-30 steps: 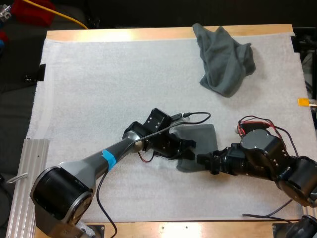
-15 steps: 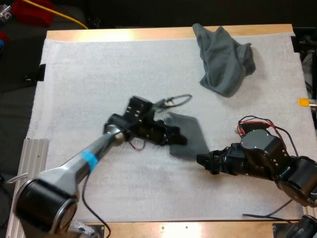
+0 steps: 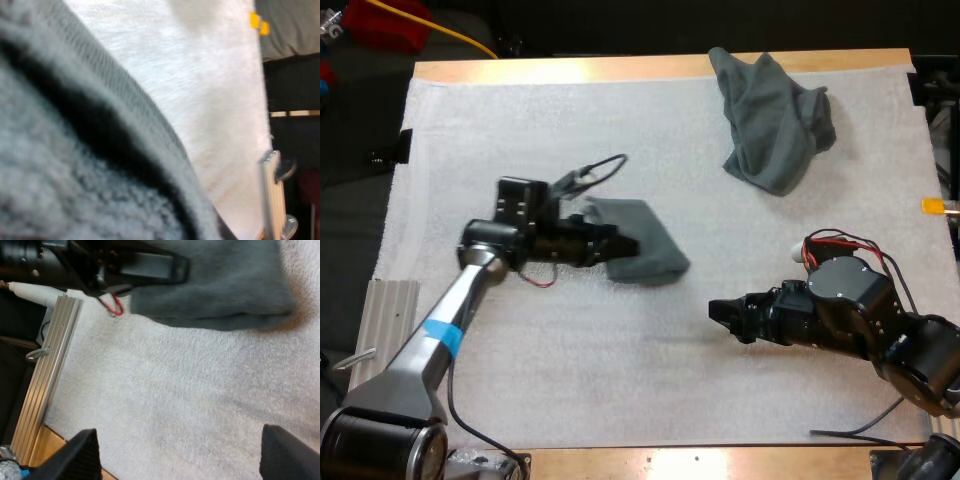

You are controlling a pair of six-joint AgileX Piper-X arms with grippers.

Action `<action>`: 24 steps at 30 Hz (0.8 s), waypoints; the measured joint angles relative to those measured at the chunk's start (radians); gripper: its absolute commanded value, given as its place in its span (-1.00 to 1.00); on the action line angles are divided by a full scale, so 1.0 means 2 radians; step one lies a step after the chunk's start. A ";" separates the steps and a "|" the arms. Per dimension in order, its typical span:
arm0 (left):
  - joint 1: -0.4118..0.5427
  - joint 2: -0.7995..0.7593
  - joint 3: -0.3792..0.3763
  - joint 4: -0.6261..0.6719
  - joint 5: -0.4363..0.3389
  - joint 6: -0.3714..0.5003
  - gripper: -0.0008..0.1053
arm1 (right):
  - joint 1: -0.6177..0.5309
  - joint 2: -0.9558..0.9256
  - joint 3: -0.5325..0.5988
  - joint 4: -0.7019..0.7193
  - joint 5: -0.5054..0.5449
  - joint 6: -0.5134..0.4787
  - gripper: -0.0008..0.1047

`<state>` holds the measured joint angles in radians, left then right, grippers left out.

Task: Pick towel from pile, fold and stack

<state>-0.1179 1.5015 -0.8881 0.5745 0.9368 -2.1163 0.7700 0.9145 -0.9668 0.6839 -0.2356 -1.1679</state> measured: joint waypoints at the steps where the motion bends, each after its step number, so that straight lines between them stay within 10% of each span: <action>1: 0.011 -0.001 0.000 0.013 0.000 0.012 -0.98 | 0.000 0.000 0.000 0.000 -0.001 0.000 0.24; 9: 0.099 -0.006 0.000 0.112 -0.024 0.112 -0.98 | 0.000 0.000 0.000 0.000 -0.002 0.000 0.24; 24: 0.187 -0.007 -0.017 0.205 -0.186 0.227 -0.98 | 0.000 0.000 0.000 0.000 -0.011 0.000 0.24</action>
<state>0.2556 1.4867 -0.9227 0.9853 0.5644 -1.6614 0.7700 0.9145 -0.9668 0.6839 -0.2575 -1.1678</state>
